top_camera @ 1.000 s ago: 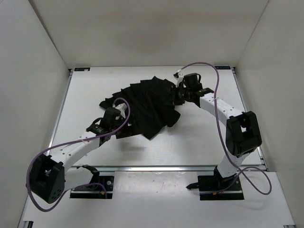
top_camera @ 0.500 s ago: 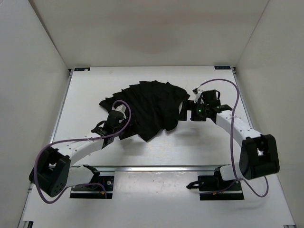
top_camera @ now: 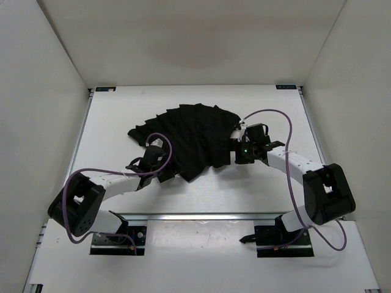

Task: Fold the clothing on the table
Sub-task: Flatten the skirt out

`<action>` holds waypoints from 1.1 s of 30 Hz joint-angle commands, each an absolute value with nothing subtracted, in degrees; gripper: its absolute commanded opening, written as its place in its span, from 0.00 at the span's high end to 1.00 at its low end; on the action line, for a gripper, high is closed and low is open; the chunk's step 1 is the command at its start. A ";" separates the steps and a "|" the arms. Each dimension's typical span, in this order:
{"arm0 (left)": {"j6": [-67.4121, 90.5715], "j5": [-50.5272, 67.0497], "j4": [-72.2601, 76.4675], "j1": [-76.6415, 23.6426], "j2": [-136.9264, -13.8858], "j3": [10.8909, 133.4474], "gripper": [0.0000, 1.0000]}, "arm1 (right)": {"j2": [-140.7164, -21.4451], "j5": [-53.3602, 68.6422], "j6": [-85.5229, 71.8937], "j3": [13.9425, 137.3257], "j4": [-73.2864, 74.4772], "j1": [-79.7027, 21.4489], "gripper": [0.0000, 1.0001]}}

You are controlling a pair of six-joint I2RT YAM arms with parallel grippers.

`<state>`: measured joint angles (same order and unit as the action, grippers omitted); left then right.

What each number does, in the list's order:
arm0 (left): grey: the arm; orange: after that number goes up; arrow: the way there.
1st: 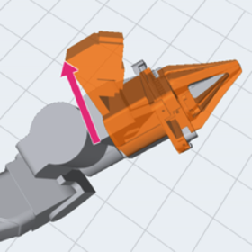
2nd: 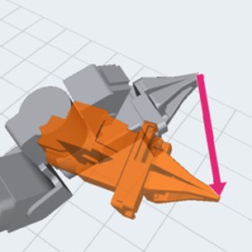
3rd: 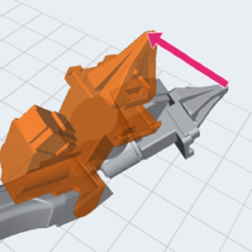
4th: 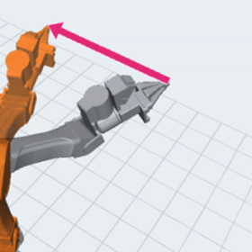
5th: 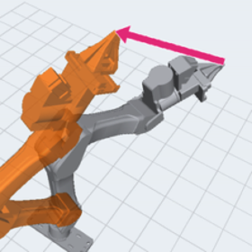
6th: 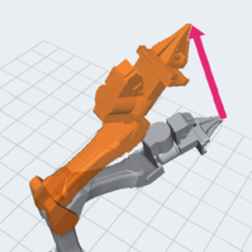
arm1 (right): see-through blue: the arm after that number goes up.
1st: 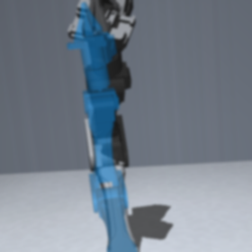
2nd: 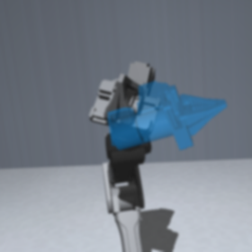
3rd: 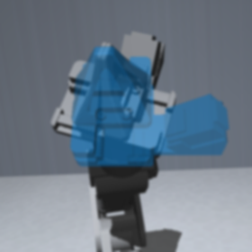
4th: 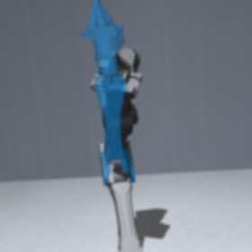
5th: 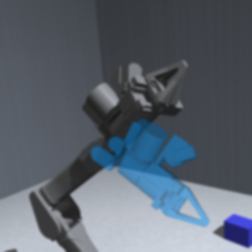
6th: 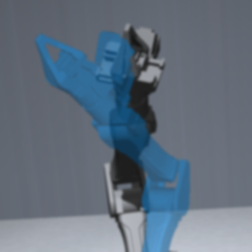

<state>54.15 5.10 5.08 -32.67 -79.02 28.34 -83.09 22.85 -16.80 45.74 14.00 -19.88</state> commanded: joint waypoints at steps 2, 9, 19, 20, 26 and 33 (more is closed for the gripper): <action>56.42 4.48 10.01 -32.79 -81.82 28.48 0.22 | -85.95 18.56 -17.93 49.30 8.96 -20.65 0.07; 59.50 5.28 13.79 -33.13 -85.69 27.77 0.47 | -90.43 19.60 -19.25 50.10 5.28 -20.65 0.06; 58.46 3.79 7.40 -30.24 -83.86 29.09 1.00 | -96.06 20.66 -21.27 54.58 0.98 -20.40 0.16; 57.84 3.69 6.86 -29.80 -83.06 29.27 1.00 | -96.15 20.92 -21.53 54.75 0.53 -20.56 0.23; 53.97 3.60 0.27 -26.55 -76.73 29.70 1.00 | -97.47 20.48 -21.98 58.70 -0.89 -18.81 0.95; 49.05 4.48 -7.64 -21.72 -70.23 28.74 1.00 | -92.91 21.10 -21.01 57.92 1.41 -11.88 1.00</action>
